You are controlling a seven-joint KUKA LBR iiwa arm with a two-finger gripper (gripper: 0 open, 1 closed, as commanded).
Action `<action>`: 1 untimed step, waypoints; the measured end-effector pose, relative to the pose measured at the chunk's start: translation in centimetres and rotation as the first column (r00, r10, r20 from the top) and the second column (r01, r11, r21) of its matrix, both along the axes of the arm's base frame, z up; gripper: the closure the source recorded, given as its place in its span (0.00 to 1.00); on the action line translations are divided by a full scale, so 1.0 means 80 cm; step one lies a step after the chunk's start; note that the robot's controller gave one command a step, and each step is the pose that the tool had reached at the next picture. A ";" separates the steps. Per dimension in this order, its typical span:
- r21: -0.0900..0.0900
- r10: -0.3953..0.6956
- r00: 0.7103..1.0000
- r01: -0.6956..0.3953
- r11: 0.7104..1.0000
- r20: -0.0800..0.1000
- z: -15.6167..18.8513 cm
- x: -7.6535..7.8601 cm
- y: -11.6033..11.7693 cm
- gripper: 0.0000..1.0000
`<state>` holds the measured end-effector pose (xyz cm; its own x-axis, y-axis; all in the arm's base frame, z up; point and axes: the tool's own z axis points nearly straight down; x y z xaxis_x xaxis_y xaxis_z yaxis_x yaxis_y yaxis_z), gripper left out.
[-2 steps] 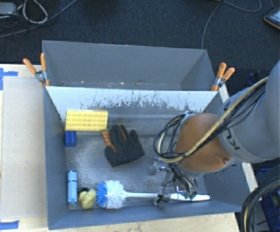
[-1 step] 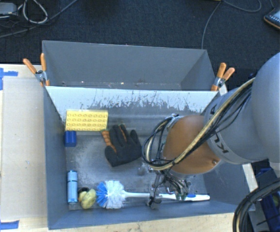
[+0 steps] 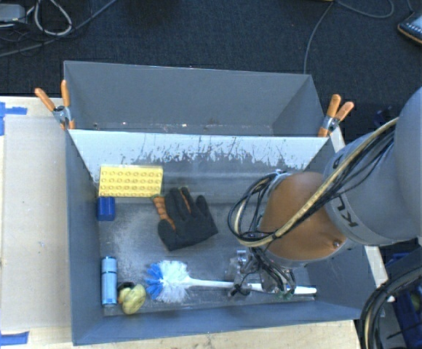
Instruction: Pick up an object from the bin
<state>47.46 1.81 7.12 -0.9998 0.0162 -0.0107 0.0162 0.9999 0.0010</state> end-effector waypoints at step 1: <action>0.000 0.000 1.000 0.000 1.000 0.000 0.000 0.000 0.000 1.00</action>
Offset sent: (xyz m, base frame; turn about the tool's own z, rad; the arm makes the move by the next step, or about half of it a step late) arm 0.0000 -0.0001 0.0716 0.0000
